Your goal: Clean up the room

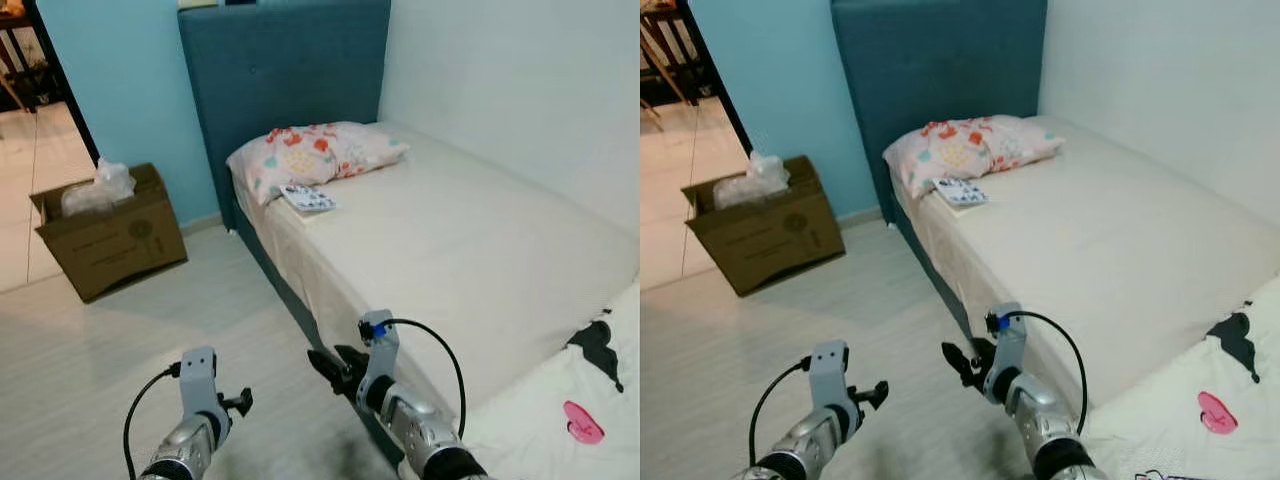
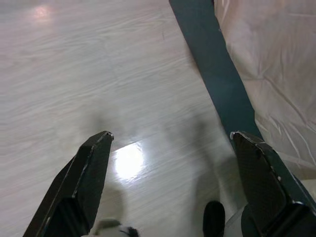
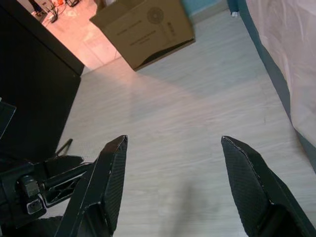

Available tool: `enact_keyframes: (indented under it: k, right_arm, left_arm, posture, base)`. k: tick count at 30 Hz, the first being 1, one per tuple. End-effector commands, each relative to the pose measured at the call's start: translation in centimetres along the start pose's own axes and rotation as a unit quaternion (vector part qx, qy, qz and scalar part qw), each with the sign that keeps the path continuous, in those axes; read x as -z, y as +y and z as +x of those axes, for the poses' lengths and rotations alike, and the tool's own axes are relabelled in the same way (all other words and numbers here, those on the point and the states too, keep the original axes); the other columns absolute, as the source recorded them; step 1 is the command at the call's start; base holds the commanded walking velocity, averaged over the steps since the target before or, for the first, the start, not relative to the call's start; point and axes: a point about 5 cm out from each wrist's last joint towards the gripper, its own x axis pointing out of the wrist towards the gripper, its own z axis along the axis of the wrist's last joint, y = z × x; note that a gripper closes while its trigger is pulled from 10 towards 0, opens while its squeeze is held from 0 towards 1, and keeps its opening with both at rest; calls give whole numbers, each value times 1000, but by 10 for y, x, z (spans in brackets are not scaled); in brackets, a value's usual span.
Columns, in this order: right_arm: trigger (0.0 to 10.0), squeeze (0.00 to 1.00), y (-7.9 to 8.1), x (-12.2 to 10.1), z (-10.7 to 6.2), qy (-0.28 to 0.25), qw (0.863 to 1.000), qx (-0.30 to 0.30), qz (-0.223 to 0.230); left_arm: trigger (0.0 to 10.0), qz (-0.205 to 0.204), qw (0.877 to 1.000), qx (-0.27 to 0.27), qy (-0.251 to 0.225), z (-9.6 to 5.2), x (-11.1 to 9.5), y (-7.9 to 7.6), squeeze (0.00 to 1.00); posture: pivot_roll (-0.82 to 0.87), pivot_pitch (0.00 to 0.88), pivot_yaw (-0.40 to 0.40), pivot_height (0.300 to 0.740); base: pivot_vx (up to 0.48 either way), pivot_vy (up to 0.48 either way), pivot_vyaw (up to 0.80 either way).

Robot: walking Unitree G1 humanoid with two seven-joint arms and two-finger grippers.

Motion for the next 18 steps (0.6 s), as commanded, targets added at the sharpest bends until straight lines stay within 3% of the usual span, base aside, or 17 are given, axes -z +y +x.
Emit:
enact_keyframes:
  k: [1, 12, 14, 15, 16, 18]
  right_arm:
    - [10000, 0, 2, 3, 1, 1, 1000, 1, 1]
    - [10000, 0, -14, 22, -10, 52, 997, 62, -14]
    - [10000, 0, -29, 46, -26, 132, 980, 132, -75]
    - [10000, 0, -29, 46, -26, 132, 980, 132, -75]
    - [10000, 0, -33, 55, -33, 161, 970, 155, -99]
    - [10000, 0, -38, 73, -45, 203, 959, 172, -103]
  left_arm:
    - [10000, 11, 1000, -3, 8, -1, 5, 3, 0]
    - [10000, 25, 1000, -1, 14, -2, 8, 2, 0]
    - [10000, 31, 999, 1, 22, -2, 11, 2, 0]
    - [10000, 31, 999, 1, 22, -2, 11, 2, 0]
    - [10000, 33, 999, 1, 25, -3, 12, 3, 0]
    - [10000, 36, 999, -4, 33, -4, 16, 5, 0]
  posture:
    - [-2, 0, -1, 691]
    - [1, 0, 0, 725]
    - [2, 0, 1, 735]
    - [2, 0, 1, 735]
    - [2, 0, 1, 740]
    - [3, 0, 1, 740]
  base:
    - [0, 0, 0]
    - [0, 0, 0]
    - [142, 0, 0]
    - [285, 0, 0]
    - [285, 0, 0]
    - [480, 0, 0]
